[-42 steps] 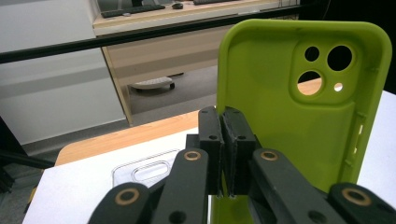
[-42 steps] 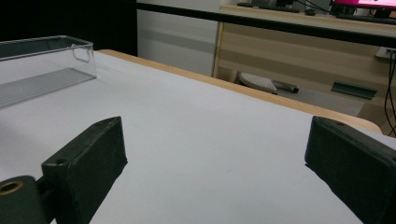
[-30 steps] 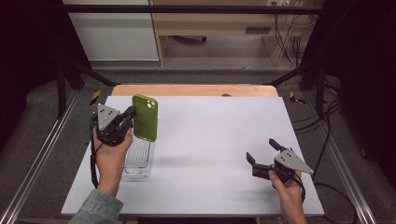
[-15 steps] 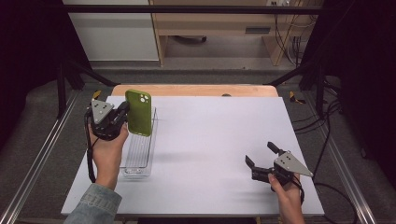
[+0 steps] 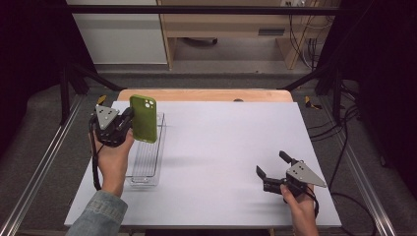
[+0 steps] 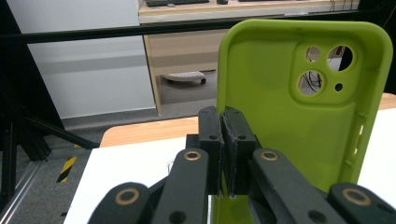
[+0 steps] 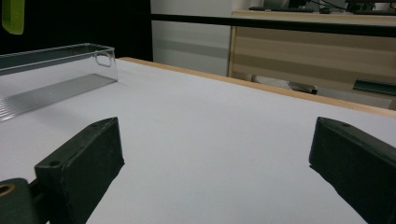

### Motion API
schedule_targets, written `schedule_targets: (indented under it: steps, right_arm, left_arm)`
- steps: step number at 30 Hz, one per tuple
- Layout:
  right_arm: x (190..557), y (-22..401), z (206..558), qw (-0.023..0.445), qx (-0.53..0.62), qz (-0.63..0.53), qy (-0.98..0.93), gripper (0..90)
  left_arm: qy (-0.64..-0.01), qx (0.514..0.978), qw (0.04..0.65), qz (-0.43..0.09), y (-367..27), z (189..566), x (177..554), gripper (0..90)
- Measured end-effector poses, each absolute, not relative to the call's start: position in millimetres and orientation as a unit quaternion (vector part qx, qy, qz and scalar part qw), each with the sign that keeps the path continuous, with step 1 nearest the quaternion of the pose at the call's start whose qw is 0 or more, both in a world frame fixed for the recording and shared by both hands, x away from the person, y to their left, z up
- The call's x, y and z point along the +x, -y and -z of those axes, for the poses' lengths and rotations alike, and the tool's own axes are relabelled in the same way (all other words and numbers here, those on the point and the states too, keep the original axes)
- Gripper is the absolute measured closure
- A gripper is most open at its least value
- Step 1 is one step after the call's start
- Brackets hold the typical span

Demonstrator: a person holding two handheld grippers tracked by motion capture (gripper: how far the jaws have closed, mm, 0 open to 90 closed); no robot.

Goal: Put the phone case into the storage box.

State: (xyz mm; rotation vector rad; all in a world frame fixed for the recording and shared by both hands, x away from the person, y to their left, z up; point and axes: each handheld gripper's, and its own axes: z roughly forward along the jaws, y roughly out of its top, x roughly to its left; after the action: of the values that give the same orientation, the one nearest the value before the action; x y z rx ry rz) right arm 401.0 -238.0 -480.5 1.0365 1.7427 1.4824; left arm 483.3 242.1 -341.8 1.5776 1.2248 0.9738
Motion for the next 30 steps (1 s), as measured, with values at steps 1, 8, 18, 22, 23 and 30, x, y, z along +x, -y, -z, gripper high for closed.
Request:
schedule_targets:
  steps: [1,8,18,22,23,30]
  right_arm:
    - [401.0,238.0,480.5,0.310,0.392,-0.561,-0.660,3.1]
    - [399.2,236.8,480.8,0.310,0.392,-0.572,-0.650,3.1]
    - [395.5,239.8,479.7,0.323,0.396,-0.574,-0.640,3.2]
    - [394.1,241.6,479.0,0.326,0.395,-0.574,-0.639,3.2]
    - [394.0,241.8,478.9,0.326,0.395,-0.574,-0.639,3.1]
    - [393.9,240.8,479.4,0.325,0.394,-0.574,-0.640,3.1]
  left_arm:
    - [-0.494,0.636,0.444,-0.393,-242.5,342.1,483.7,86.8]
    - [-0.500,0.630,0.446,-0.392,-246.2,343.3,486.4,86.8]
    - [-0.507,0.621,0.452,-0.391,-250.9,341.4,487.9,86.7]
    - [-0.508,0.619,0.452,-0.393,-251.7,340.9,487.1,86.8]
    - [-0.508,0.619,0.451,-0.394,-251.3,341.1,486.9,86.8]
    - [-0.510,0.619,0.447,-0.396,-249.8,343.4,489.1,86.7]
